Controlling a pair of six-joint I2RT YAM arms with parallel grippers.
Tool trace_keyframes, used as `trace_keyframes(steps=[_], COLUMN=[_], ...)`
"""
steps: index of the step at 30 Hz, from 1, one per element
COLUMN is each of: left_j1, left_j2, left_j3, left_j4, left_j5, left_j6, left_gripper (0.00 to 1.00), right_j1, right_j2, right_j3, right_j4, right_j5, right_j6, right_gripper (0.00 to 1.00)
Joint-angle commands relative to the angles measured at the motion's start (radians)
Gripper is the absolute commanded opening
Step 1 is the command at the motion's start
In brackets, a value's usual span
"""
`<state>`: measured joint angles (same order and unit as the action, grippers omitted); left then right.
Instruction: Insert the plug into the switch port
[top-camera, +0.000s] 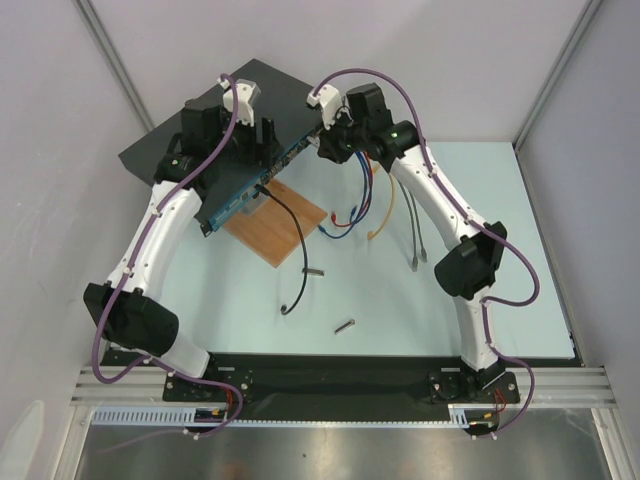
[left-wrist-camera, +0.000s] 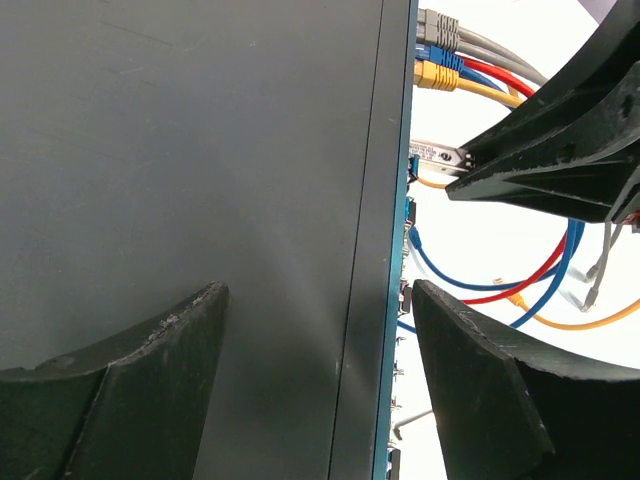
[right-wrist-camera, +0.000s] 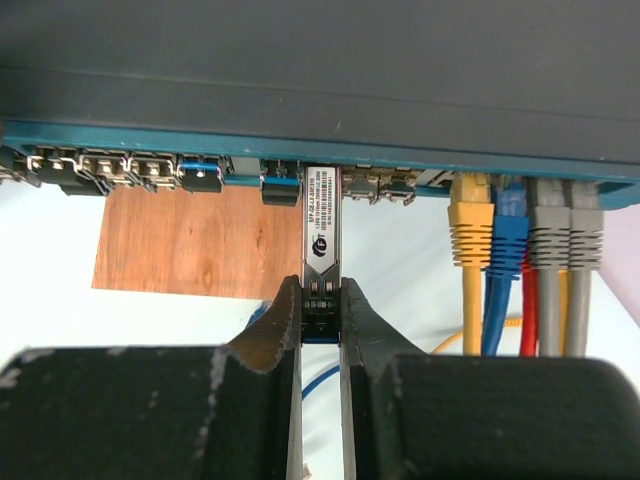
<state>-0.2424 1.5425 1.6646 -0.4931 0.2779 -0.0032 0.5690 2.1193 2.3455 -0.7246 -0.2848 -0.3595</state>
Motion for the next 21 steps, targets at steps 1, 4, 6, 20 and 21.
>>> trace_keyframes(steps=[1,4,6,20,21], left_j1=[0.012,0.015,0.017,0.026,0.026], left_j2=[-0.027,-0.027,-0.028,-0.032,-0.032], left_j3=[-0.002,-0.003,-0.003,-0.025,-0.025], left_j4=[0.016,0.018,0.018,0.030,0.028], left_j5=[0.023,0.024,0.027,0.038,0.038], left_j6=[-0.018,-0.018,-0.015,-0.018,-0.018], left_gripper=[0.79,0.79,0.79,0.79,0.79], right_j1=[0.017,0.019,0.020,0.051,0.051], right_j2=[0.010,0.021,0.021,0.027,0.027], right_j3=[0.044,0.043,0.047,0.152,0.152], right_j4=[-0.022,-0.026,-0.016,0.123,0.125], right_j5=[-0.030,-0.022,-0.019,-0.002,-0.002], right_j6=[0.011,0.011,0.016,0.048,0.048], right_gripper=[0.00,0.00,0.00,0.00,0.00])
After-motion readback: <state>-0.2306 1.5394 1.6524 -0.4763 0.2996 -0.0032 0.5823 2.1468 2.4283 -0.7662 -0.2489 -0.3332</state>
